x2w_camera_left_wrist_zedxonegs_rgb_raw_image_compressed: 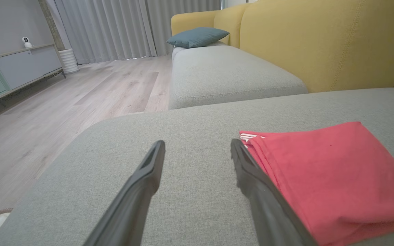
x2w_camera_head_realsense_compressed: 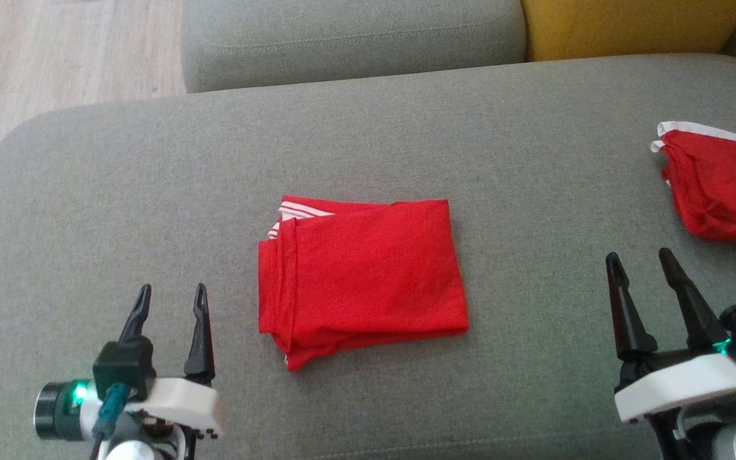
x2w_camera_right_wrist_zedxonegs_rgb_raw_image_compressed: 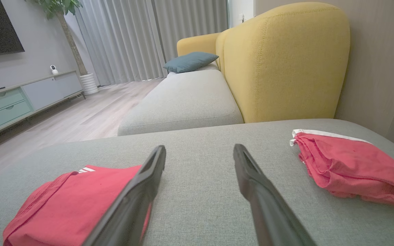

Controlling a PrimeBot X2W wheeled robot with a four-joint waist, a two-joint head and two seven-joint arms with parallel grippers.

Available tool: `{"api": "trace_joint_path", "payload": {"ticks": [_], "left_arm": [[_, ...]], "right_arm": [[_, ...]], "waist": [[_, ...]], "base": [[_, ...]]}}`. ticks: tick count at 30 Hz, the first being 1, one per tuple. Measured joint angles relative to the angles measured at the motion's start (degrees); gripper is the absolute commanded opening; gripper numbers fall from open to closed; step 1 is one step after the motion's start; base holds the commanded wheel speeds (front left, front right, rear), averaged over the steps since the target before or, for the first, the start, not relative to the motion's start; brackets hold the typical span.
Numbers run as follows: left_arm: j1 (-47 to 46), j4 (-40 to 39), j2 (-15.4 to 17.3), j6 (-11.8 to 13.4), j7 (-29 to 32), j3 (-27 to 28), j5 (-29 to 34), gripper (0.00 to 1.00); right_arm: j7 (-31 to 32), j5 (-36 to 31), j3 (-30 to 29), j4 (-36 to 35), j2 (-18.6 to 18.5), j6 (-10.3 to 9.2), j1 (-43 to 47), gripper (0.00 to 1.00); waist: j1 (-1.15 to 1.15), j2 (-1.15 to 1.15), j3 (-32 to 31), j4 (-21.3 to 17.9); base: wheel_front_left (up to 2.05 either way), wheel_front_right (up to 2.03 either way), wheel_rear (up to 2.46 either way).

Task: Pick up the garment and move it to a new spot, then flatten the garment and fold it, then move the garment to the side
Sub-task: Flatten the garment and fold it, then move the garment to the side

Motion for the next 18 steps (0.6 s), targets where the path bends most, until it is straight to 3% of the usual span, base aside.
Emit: {"api": "trace_joint_path", "payload": {"ticks": [18], "left_arm": [[-0.2, -0.3, 0.2, 0.5, -0.5, -1.2, 0.0, 1.0]], "right_arm": [[1.1, 0.0, -0.4, 0.2, 0.3, 0.0, 0.0, 1.0]], "waist": [[0.0, 0.0, 0.8, 0.6]], "base": [[0.0, 0.0, 0.0]]}}
